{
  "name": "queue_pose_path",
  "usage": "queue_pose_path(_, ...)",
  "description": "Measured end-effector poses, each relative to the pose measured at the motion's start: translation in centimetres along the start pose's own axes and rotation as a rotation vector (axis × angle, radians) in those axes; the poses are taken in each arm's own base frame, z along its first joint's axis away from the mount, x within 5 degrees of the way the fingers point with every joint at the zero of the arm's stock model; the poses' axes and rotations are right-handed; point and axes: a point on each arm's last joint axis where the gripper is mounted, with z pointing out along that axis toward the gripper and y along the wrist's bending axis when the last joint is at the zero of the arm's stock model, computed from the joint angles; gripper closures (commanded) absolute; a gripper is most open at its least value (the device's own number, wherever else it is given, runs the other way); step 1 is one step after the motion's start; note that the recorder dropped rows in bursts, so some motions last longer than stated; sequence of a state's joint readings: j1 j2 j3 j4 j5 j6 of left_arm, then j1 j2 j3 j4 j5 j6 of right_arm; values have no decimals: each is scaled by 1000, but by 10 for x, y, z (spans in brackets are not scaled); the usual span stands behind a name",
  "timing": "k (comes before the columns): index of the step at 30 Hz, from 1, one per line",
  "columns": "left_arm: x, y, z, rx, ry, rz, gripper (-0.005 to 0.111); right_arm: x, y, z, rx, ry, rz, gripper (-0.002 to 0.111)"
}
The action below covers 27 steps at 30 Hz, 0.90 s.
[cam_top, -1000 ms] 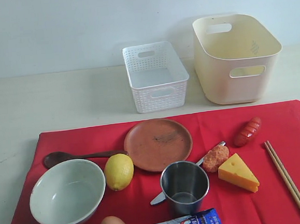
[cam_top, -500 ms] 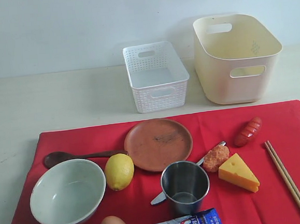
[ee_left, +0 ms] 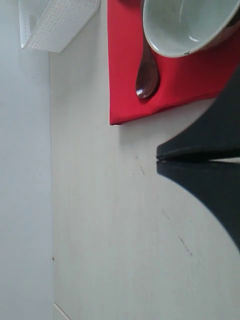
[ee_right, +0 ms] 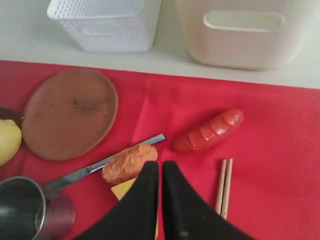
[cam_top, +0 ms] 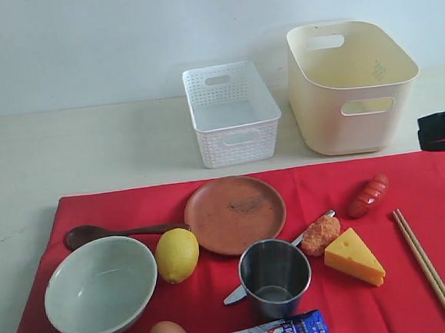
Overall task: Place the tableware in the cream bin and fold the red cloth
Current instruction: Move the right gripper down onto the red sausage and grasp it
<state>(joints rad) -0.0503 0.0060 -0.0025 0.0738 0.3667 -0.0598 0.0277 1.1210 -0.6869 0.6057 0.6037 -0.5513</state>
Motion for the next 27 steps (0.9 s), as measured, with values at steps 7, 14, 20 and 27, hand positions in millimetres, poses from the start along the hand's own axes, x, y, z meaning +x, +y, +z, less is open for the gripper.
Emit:
queue_pose_path(7,0,0,0,0,0,0,107,-8,-12,42,-33,173,27,70)
queue_pose_path(14,0,0,0,0,0,0,107,-10,-31,77,34,334,80,67)
queue_pose_path(20,0,0,0,0,0,0,107,-18,-43,106,55,429,129,67)
queue_pose_path(27,0,0,0,0,0,0,107,-33,-51,129,47,462,156,67)
